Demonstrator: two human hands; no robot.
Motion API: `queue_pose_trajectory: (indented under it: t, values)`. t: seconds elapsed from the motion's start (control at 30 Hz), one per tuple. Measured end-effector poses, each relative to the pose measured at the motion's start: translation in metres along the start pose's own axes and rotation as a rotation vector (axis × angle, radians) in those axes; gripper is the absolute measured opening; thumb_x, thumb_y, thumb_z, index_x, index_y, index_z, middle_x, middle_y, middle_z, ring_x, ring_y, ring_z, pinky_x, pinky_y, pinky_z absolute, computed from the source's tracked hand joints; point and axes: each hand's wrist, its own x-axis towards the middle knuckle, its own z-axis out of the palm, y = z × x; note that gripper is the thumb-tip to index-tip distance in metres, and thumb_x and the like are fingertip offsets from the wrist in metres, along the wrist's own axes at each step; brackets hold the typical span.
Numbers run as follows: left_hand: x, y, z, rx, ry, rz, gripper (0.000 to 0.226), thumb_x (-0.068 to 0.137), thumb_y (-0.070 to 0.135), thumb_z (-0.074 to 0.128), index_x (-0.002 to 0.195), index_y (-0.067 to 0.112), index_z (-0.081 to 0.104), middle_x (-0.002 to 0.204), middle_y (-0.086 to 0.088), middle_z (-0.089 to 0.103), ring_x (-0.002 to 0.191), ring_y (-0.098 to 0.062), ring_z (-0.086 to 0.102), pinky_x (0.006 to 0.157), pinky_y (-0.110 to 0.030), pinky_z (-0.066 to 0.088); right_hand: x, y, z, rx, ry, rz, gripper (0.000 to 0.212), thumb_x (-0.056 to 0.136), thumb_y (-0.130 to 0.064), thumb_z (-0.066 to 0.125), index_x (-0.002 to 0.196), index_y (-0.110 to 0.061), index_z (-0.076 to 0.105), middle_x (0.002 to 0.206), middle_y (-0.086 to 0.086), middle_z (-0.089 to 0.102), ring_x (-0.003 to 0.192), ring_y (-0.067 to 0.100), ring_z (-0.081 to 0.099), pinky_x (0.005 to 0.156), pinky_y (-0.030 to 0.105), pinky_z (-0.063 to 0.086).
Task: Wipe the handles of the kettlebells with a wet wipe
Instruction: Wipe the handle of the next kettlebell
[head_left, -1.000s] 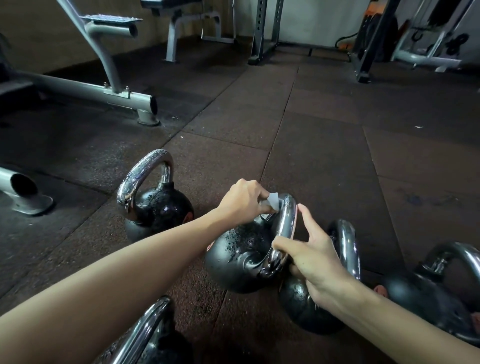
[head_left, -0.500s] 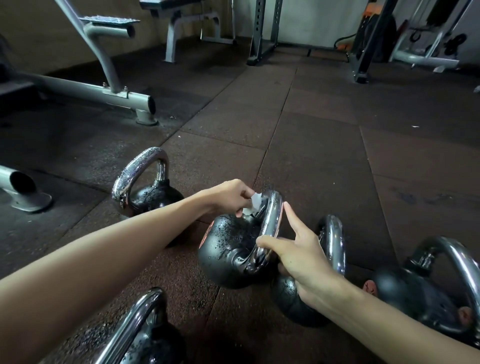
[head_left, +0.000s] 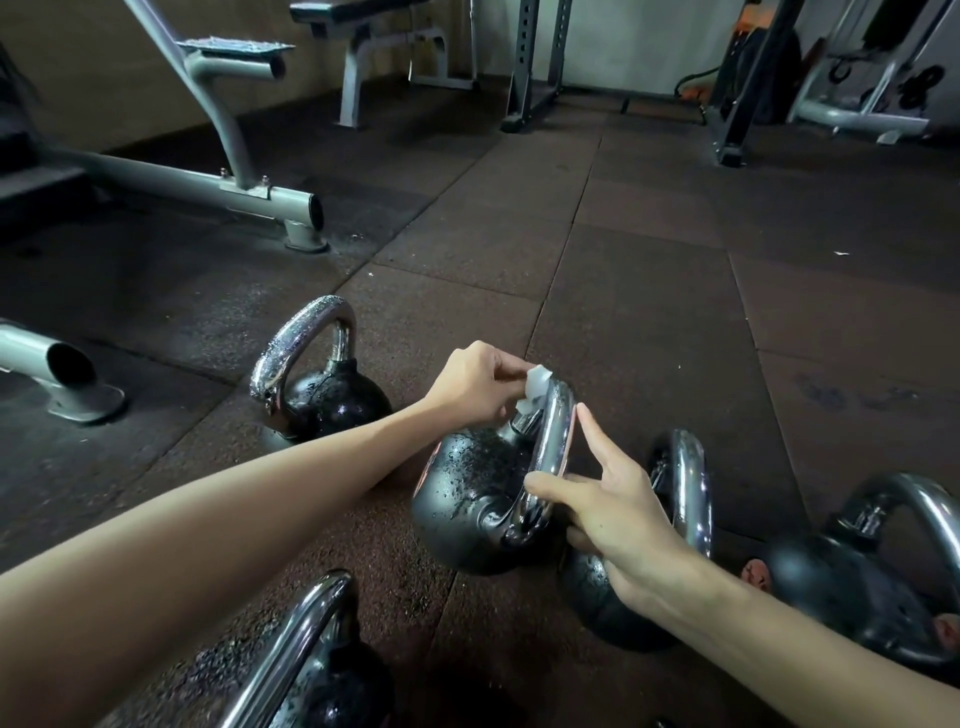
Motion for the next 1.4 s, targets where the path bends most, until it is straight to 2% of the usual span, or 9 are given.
queue_pose_trajectory:
  t: [0.1, 0.2, 0.3, 0.47, 0.73, 0.9, 1.1, 1.27, 1.4]
  values:
    - [-0.007, 0.006, -0.002, -0.044, -0.019, 0.009, 0.013, 0.095, 0.025, 0.075, 0.105, 0.029, 0.082, 0.053, 0.013, 0.063, 0.039, 0.0, 0.048, 0.044, -0.014, 0.039, -0.001, 0.002, -0.005, 0.019, -0.036, 0.012, 0.096, 0.089, -0.01, 0.077, 0.154, -0.056, 0.024, 0.099, 0.004, 0.08, 0.086, 0.009, 0.075, 0.077, 0.031, 0.043]
    - [-0.012, 0.009, 0.0, 0.005, -0.055, 0.016, 0.012, 0.095, 0.023, 0.074, 0.099, 0.029, 0.084, 0.064, 0.007, 0.068, 0.044, -0.002, 0.05, 0.048, -0.014, 0.04, -0.004, 0.003, -0.007, 0.022, -0.051, 0.02, 0.094, 0.091, -0.01, 0.074, 0.154, -0.056, 0.022, 0.101, 0.001, 0.081, 0.096, 0.012, 0.076, 0.085, 0.036, 0.047]
    - [-0.009, 0.019, 0.001, -0.005, -0.038, -0.028, 0.012, 0.094, 0.025, 0.075, 0.102, 0.028, 0.083, 0.064, -0.004, 0.068, 0.043, -0.005, 0.048, 0.045, -0.017, 0.04, -0.005, 0.004, -0.008, 0.029, -0.046, 0.008, 0.094, 0.091, -0.01, 0.074, 0.156, -0.054, 0.022, 0.1, -0.001, 0.081, 0.09, 0.005, 0.076, 0.081, 0.032, 0.045]
    - [-0.013, 0.031, -0.001, 0.082, -0.073, -0.001, 0.014, 0.091, 0.036, 0.077, 0.103, 0.031, 0.082, 0.059, 0.01, 0.07, 0.048, 0.0, 0.052, 0.051, -0.017, 0.044, -0.006, 0.008, -0.011, 0.012, -0.024, 0.0, 0.093, 0.09, -0.013, 0.077, 0.156, -0.053, 0.024, 0.094, -0.005, 0.081, 0.061, -0.005, 0.064, 0.064, 0.03, 0.038]
    - [-0.009, 0.048, 0.006, 0.074, 0.023, 0.019, 0.024, 0.079, 0.038, 0.089, 0.1, 0.026, 0.084, 0.066, 0.012, 0.071, 0.044, 0.009, 0.052, 0.051, -0.011, 0.042, -0.004, 0.013, -0.016, 0.089, -0.004, 0.029, 0.098, 0.084, -0.01, 0.082, 0.156, -0.048, 0.028, 0.097, 0.01, 0.08, 0.057, 0.015, 0.036, 0.048, 0.028, 0.029]
    - [-0.025, 0.044, 0.003, 0.112, 0.02, 0.078, 0.028, 0.078, 0.038, 0.09, 0.103, 0.027, 0.083, 0.064, 0.011, 0.07, 0.043, 0.009, 0.053, 0.052, -0.01, 0.042, 0.0, 0.014, -0.011, 0.064, 0.007, 0.036, 0.099, 0.084, -0.017, 0.085, 0.157, -0.049, 0.027, 0.09, -0.001, 0.08, 0.086, 0.025, 0.041, 0.048, 0.026, 0.033]
    - [-0.025, 0.043, -0.002, 0.021, 0.084, -0.068, 0.024, 0.076, 0.041, 0.09, 0.096, 0.029, 0.084, 0.061, 0.013, 0.069, 0.046, 0.0, 0.054, 0.05, -0.025, 0.052, 0.004, 0.01, -0.003, 0.079, 0.004, 0.017, 0.095, 0.086, -0.009, 0.081, 0.156, -0.049, 0.032, 0.081, 0.003, 0.075, 0.053, 0.011, 0.032, 0.041, 0.024, 0.029]
    - [-0.054, 0.029, -0.004, 0.006, 0.014, -0.113, 0.023, 0.076, 0.045, 0.089, 0.095, 0.033, 0.084, 0.063, 0.014, 0.071, 0.047, 0.006, 0.053, 0.049, -0.011, 0.041, 0.0, 0.011, -0.005, 0.014, 0.0, 0.011, 0.09, 0.089, -0.015, 0.079, 0.154, -0.054, 0.031, 0.095, 0.003, 0.08, 0.081, 0.018, 0.05, 0.058, 0.029, 0.038]
    - [-0.059, 0.037, 0.008, 0.03, -0.002, -0.052, 0.026, 0.078, 0.041, 0.089, 0.1, 0.027, 0.084, 0.054, 0.018, 0.063, 0.046, 0.011, 0.052, 0.05, -0.005, 0.036, -0.005, 0.02, -0.016, 0.023, 0.034, -0.003, 0.089, 0.086, -0.014, 0.081, 0.153, -0.051, 0.035, 0.084, -0.009, 0.078, 0.069, 0.003, 0.058, 0.059, 0.027, 0.038]
